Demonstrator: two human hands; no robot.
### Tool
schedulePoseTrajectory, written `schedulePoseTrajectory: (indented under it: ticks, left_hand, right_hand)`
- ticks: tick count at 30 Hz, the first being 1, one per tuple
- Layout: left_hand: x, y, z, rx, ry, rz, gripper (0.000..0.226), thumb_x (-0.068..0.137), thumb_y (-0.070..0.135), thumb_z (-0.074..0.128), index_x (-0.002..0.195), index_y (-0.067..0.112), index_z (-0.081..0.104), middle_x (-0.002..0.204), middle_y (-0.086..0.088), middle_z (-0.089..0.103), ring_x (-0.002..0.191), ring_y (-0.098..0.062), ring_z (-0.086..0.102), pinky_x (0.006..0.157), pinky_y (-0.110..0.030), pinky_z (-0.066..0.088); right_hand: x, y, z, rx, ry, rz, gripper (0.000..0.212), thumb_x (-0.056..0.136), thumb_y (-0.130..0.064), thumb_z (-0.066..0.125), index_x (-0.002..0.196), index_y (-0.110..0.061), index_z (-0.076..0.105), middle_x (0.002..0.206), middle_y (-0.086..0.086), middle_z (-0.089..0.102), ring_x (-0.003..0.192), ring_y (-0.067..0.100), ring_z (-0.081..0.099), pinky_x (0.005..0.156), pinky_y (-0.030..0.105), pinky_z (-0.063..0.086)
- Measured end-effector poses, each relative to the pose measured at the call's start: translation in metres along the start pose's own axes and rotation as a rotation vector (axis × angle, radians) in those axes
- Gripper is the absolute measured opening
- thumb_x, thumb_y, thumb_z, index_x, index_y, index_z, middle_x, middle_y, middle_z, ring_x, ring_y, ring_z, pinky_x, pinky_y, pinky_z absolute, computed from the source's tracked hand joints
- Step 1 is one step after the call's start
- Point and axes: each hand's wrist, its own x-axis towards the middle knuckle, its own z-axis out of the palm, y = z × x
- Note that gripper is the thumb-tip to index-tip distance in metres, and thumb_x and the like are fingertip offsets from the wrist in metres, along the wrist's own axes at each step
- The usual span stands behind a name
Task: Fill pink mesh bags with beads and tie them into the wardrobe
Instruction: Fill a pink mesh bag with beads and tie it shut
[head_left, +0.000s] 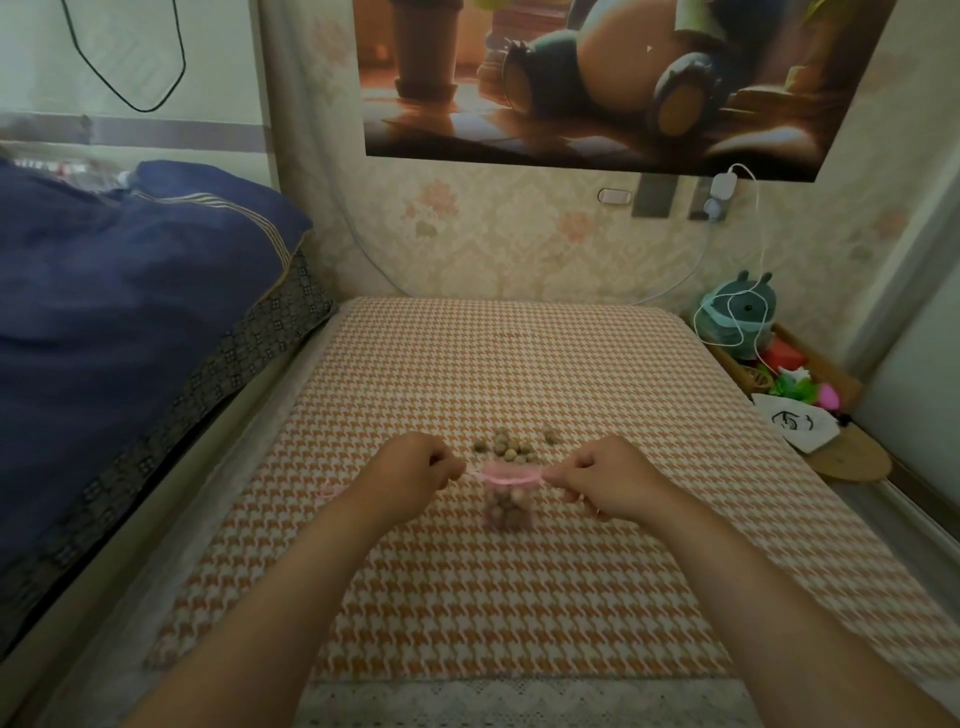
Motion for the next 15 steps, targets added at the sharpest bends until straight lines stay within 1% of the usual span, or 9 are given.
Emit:
schedulePoseTrajectory:
  ticks: [2, 4, 6, 8, 10, 13, 15]
  left_hand:
    - [-0.001, -0.002, -0.001, -0.058, 0.009, -0.024, 0.032, 0.099, 0.032, 0.057, 0.075, 0.014, 0.068, 0.070, -0.004, 0.065, 0.062, -0.018, 0.059, 0.059, -0.031, 0.049]
    - [-0.001, -0.005, -0.003, -0.169, 0.026, -0.079, 0.035, 0.099, 0.030, 0.056, 0.071, 0.012, 0.066, 0.065, -0.006, 0.061, 0.060, -0.020, 0.059, 0.062, -0.036, 0.052]
    - [-0.002, -0.007, -0.004, -0.288, 0.032, -0.147, 0.036, 0.100, 0.026, 0.055, 0.069, 0.009, 0.064, 0.064, -0.008, 0.059, 0.060, -0.022, 0.058, 0.064, -0.037, 0.051]
    - [-0.003, -0.005, -0.004, -0.403, 0.018, -0.231, 0.036, 0.100, 0.024, 0.054, 0.069, 0.008, 0.062, 0.065, -0.008, 0.058, 0.060, -0.021, 0.058, 0.061, -0.033, 0.050]
    - [-0.006, -0.002, -0.002, -0.526, -0.001, -0.333, 0.035, 0.100, 0.025, 0.053, 0.071, 0.008, 0.060, 0.065, -0.006, 0.056, 0.059, -0.019, 0.057, 0.059, -0.029, 0.050]
    - [-0.006, -0.001, 0.001, -0.716, -0.026, -0.442, 0.034, 0.101, 0.022, 0.052, 0.070, 0.010, 0.056, 0.063, -0.005, 0.054, 0.057, -0.018, 0.057, 0.058, -0.029, 0.049]
    - [-0.005, -0.002, 0.001, -0.768, -0.028, -0.479, 0.034, 0.101, 0.021, 0.052, 0.069, 0.010, 0.057, 0.063, -0.005, 0.053, 0.057, -0.018, 0.056, 0.057, -0.030, 0.048]
  right_hand:
    - [-0.002, 0.000, -0.002, 0.135, -0.015, 0.048, 0.024, 0.091, -0.029, 0.076, 0.078, -0.009, 0.075, 0.066, 0.002, 0.071, 0.054, 0.018, 0.058, 0.050, 0.028, 0.048]
    - [-0.001, 0.002, -0.004, 0.254, -0.012, 0.121, 0.024, 0.093, -0.029, 0.073, 0.083, -0.007, 0.073, 0.069, 0.003, 0.068, 0.053, 0.017, 0.057, 0.050, 0.028, 0.049]
    - [0.002, 0.005, -0.004, 0.354, -0.021, 0.203, 0.025, 0.094, -0.030, 0.072, 0.086, -0.007, 0.073, 0.069, 0.003, 0.065, 0.051, 0.016, 0.055, 0.051, 0.028, 0.048]
    - [0.004, 0.007, -0.001, 0.408, -0.047, 0.278, 0.026, 0.094, -0.031, 0.072, 0.084, -0.007, 0.070, 0.064, 0.002, 0.062, 0.051, 0.015, 0.052, 0.049, 0.027, 0.047]
    - [0.006, 0.006, 0.004, 0.443, -0.085, 0.335, 0.027, 0.095, -0.033, 0.070, 0.081, -0.010, 0.067, 0.061, 0.000, 0.061, 0.052, 0.014, 0.052, 0.051, 0.027, 0.048]
    - [0.006, 0.002, 0.007, 0.540, -0.129, 0.384, 0.028, 0.098, -0.032, 0.067, 0.078, -0.013, 0.066, 0.060, -0.001, 0.062, 0.053, 0.014, 0.051, 0.048, 0.025, 0.046]
    - [0.008, 0.002, 0.008, 0.537, -0.112, 0.399, 0.027, 0.097, -0.033, 0.068, 0.080, -0.011, 0.067, 0.063, 0.000, 0.062, 0.053, 0.014, 0.051, 0.049, 0.025, 0.046]
